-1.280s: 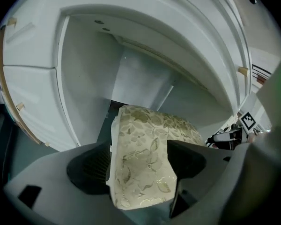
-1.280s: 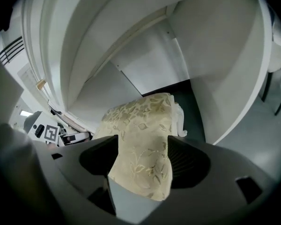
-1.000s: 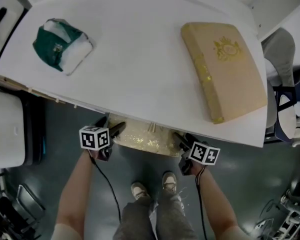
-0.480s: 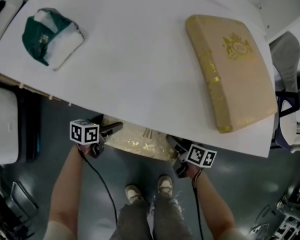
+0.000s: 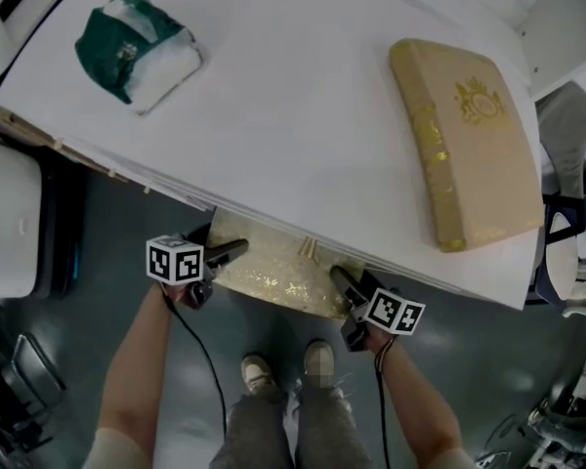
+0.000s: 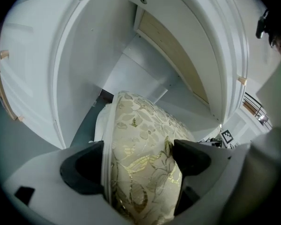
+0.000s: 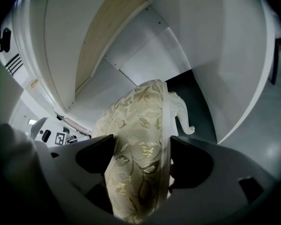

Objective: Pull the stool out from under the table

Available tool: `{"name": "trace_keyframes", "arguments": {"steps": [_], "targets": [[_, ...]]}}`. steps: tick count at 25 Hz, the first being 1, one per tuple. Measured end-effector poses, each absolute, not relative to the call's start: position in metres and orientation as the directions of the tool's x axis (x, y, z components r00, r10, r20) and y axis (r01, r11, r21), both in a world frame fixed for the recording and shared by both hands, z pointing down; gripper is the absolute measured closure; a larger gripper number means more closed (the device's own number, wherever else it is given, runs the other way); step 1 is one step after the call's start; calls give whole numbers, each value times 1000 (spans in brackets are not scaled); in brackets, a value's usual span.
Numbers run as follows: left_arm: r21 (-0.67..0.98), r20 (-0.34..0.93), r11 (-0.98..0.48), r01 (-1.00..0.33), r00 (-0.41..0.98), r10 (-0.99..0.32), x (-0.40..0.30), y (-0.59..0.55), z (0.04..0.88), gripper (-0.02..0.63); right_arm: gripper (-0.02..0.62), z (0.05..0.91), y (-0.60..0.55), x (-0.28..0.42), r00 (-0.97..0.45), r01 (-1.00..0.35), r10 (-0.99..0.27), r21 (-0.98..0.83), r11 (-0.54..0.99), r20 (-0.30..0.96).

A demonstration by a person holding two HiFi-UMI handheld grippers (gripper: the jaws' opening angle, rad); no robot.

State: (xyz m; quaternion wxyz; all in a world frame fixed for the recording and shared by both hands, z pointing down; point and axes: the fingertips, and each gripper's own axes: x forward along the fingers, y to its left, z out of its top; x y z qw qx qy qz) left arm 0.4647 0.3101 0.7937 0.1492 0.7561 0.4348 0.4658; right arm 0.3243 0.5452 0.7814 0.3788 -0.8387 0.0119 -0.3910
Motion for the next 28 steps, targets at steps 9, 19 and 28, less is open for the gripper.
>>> {"name": "trace_keyframes", "arguments": {"steps": [9, 19, 28], "targets": [[655, 592, -640, 403, 253, 765, 414, 229, 781, 145, 204, 758, 482, 307, 627, 206, -387, -623, -754, 676], [645, 586, -738, 198, 491, 644, 342, 79, 760, 144, 202, 741, 355, 318, 455, -42, -572, -625, -779, 683], [615, 604, -787, -45, 669, 433, 253, -73, 739, 145, 202, 736, 199, 317, 236, -282, -711, -653, -702, 663]]}}
